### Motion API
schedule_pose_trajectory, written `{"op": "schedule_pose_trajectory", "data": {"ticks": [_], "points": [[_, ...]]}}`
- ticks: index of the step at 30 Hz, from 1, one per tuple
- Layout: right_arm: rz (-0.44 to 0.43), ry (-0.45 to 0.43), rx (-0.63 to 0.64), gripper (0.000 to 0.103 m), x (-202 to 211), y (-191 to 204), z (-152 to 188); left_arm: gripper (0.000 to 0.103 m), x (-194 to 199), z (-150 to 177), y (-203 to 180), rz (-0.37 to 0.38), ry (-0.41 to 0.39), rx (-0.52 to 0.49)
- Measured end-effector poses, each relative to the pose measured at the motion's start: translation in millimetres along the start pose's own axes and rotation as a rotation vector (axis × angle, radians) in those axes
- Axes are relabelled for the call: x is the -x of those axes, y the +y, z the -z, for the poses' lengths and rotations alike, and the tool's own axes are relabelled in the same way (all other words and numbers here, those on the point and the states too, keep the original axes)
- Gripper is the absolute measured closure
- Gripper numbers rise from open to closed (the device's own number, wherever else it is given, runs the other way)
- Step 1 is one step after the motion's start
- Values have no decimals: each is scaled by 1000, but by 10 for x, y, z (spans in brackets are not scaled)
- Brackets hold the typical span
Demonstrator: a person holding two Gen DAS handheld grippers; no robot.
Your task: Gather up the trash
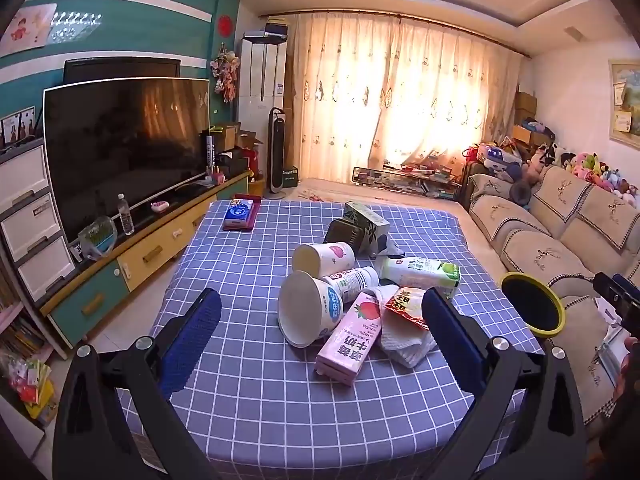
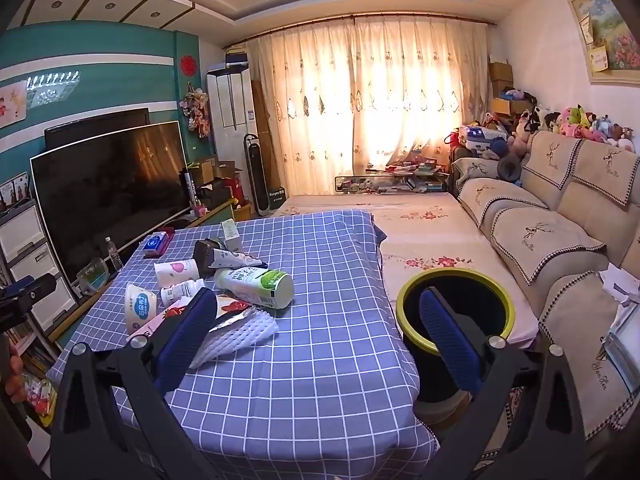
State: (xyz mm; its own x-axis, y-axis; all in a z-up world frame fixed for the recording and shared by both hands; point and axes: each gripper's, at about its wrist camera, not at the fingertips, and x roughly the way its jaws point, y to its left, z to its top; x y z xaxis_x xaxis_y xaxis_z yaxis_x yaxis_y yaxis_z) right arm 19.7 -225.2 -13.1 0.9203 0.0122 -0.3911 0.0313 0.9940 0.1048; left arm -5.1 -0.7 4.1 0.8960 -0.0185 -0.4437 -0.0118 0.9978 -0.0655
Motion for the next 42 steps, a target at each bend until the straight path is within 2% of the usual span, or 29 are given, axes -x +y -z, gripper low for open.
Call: {"op": "schedule_pose_trajectory", "data": {"ticks": [42], "points": [[1,30,-9,6,-86,-33,43,4,-62,40,-33,4,15,-12]]}}
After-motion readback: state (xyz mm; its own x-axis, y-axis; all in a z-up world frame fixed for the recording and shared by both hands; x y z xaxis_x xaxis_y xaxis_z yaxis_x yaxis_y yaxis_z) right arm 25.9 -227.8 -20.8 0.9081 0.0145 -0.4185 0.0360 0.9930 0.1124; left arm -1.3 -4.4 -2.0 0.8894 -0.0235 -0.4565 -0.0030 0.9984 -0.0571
